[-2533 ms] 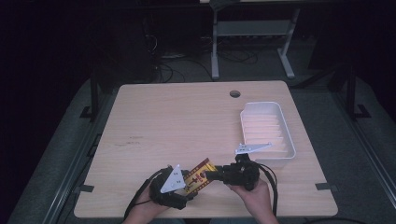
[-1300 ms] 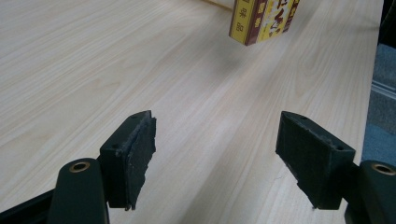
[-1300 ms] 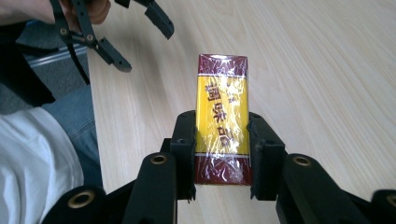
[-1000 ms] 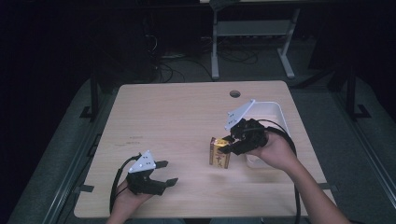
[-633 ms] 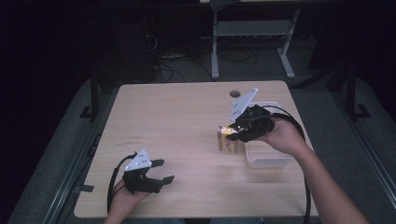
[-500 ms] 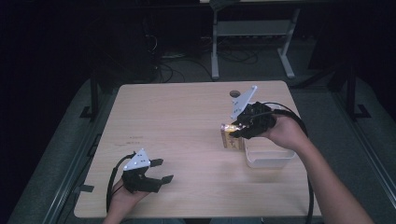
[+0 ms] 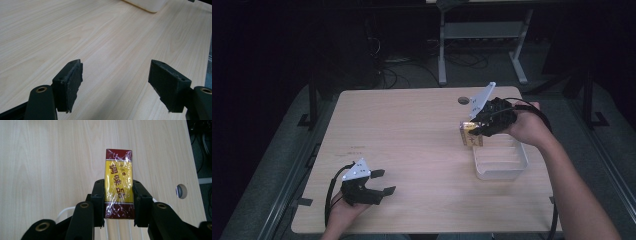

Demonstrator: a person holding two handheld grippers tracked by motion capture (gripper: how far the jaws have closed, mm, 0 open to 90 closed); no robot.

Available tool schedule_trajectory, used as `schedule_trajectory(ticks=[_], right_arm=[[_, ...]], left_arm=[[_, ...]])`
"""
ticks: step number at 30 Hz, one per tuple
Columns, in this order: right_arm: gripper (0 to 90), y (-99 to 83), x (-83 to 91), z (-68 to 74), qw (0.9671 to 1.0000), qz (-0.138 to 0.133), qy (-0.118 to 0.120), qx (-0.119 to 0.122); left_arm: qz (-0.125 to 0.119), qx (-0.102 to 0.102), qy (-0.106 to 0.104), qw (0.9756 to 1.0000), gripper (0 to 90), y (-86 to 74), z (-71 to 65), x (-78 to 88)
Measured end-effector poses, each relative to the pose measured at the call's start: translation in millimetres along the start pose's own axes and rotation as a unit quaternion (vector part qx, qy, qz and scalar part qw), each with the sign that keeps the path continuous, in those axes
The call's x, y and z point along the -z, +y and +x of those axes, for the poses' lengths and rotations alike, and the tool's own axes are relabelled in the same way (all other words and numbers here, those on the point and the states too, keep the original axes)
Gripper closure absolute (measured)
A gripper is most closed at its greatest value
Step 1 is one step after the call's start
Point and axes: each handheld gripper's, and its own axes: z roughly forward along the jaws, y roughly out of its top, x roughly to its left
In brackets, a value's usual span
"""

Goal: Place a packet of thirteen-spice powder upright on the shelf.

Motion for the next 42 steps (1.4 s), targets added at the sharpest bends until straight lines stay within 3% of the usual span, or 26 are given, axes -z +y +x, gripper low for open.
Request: schedule_trajectory(ticks=[13,26,42], right_arm=[[66.8,-21.0,-4.0,-7.3,0.999,0.045,0.005,-0.001],[66.8,-35.1,1.7,-11.2,0.9985,0.052,0.018,0.005],[65.3,-45.5,-5.9,-16.3,0.9977,0.061,0.024,0.019]], left_arm=[[-0.005,0.002,-0.002,1.0,26.3,1.2,-0.4,2.3],[-0.009,0.007,-0.003,0.9999,26.3,1.2,1.1,3.3],[-0.007,0.003,-0.006,0.9999,26.3,1.5,-0.6,1.7]])
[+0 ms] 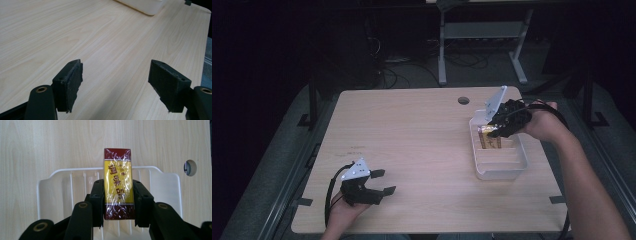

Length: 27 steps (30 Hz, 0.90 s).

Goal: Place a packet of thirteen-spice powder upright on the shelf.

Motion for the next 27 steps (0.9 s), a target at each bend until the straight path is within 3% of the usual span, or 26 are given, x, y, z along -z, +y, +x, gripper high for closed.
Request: schedule_trajectory(ticks=[10,16,27], right_arm=[[62.1,-15.8,-9.4,-1.8,0.9995,-0.001,0.004,-0.031],[60.2,-24.4,-9.2,-2.6,0.9985,-0.008,0.001,-0.055],[56.5,-30.2,-6.5,-2.3,0.9968,-0.019,-0.006,-0.077]], left_arm=[[0.001,0.0,0.0,1.0,26.3,0.0,0.0,0.3],[0.0,-0.001,0.0,1.0,26.3,0.3,-0.5,0.1],[-0.003,-0.003,0.001,1.0,26.4,0.9,-1.6,1.0]])
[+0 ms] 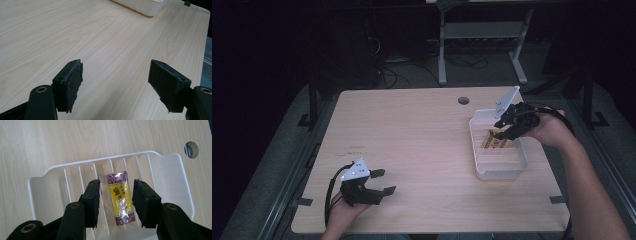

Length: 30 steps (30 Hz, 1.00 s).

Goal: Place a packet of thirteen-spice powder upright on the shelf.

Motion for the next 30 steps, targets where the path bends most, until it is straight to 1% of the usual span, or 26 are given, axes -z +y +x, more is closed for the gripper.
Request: schedule_trajectory(ticks=[4,7,9,14,16,17,19,23,26,30], right_arm=[[56.8,-0.2,0.0,0.8,1.0,0.004,0.0,-0.001],[59.5,-0.4,1.3,1.0,1.0,0.0,-0.002,-0.004],[62.2,0.3,1.6,1.1,0.9999,-0.008,0.002,-0.007],[64.2,3.5,-5.6,1.8,0.9999,-0.009,0.013,-0.007],[64.2,4.7,-12.1,2.5,0.9998,-0.002,0.02,-0.006],[64.3,5.5,-14.1,3.0,0.9997,-0.01,0.02,-0.007],[64.3,7.2,-16.2,2.6,0.9996,-0.015,0.022,-0.012],[63.6,9.5,-17.6,2.2,0.9995,-0.016,0.023,-0.018],[63.2,10.7,-18.3,3.2,0.9995,-0.016,0.02,-0.016],[60.6,11.2,-17.0,4.0,0.9995,-0.015,0.018,-0.022]], left_arm=[[0.0,0.0,-0.001,1.0,26.4,-0.1,-0.2,-0.2],[0.001,0.0,-0.001,1.0,26.4,0.0,-0.2,-0.2],[0.001,-0.001,-0.001,1.0,26.4,0.0,-0.2,-0.7],[0.001,-0.001,-0.002,1.0,26.4,0.1,-0.8,-1.1],[0.001,-0.001,-0.003,1.0,26.4,0.1,-0.4,-0.7],[0.001,-0.001,-0.003,1.0,26.4,0.1,-0.3,-0.6],[0.001,0.0,-0.003,1.0,26.4,-0.1,-0.1,-0.6],[0.002,-0.001,-0.004,1.0,26.4,0.1,-0.7,-1.0],[0.003,-0.002,-0.005,1.0,26.4,0.4,-1.5,-1.7],[0.0,-0.002,-0.003,1.0,26.4,0.5,-1.5,-0.2]])
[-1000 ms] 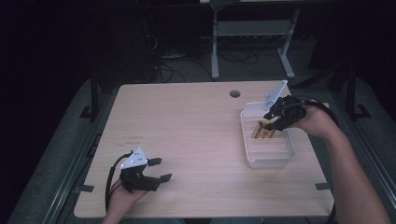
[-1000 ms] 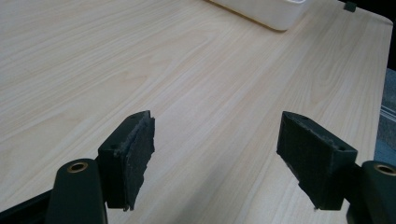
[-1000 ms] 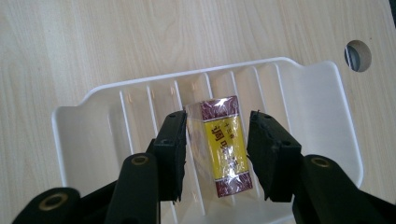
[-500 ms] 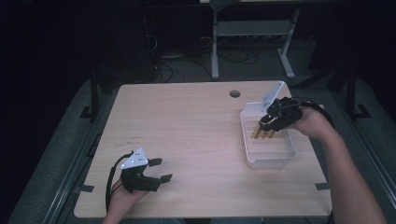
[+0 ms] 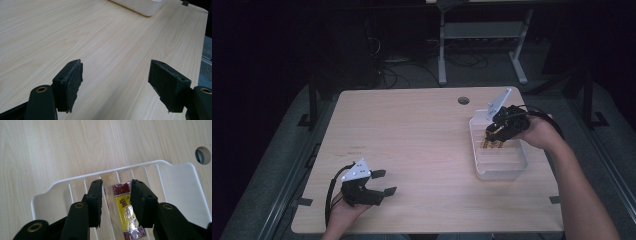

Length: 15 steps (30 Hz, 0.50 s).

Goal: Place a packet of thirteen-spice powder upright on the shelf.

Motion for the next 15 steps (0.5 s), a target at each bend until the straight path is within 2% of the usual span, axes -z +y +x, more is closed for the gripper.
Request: schedule_trajectory(ticks=[7,15], right_arm=[[57.6,-5.5,8.6,3.8,0.9998,-0.018,-0.001,-0.01],[55.6,-11.3,12.4,7.9,0.9995,-0.026,-0.003,-0.016]], left_arm=[[0.001,0.001,0.0,1.0,26.4,-0.2,0.8,-0.1],[0.002,-0.001,0.001,1.0,26.4,0.0,0.5,-0.5]])
